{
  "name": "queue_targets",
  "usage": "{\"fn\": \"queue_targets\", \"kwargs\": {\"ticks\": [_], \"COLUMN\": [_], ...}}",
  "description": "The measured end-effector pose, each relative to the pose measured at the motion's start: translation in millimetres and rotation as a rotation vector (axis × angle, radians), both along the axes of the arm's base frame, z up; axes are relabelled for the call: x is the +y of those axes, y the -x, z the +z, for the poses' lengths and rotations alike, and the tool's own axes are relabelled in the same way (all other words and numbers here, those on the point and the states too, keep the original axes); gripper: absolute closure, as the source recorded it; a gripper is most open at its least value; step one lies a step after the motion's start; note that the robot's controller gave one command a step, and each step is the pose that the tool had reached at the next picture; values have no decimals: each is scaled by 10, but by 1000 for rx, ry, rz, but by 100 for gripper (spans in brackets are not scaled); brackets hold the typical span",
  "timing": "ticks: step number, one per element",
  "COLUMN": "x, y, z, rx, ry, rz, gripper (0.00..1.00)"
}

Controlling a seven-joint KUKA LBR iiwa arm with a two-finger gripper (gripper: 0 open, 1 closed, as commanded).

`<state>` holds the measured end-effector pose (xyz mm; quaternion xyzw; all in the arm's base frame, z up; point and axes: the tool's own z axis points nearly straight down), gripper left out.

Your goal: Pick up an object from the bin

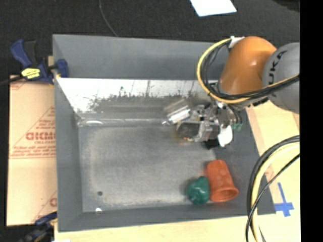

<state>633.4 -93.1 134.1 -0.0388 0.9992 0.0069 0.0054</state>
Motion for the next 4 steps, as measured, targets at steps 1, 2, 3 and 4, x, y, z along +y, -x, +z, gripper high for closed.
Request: {"fn": "queue_targets", "kwargs": {"ticks": [1,2,3,4], "x": [-84,-100,-197,-191], "y": [145,131,192,196], "z": [62,-32,-462,-451], "rx": [4,-1,-21,-21], "ry": [-10,-13,-17,-17], "rz": [21,12,271,268], "gripper": [100,100,100,100]}}
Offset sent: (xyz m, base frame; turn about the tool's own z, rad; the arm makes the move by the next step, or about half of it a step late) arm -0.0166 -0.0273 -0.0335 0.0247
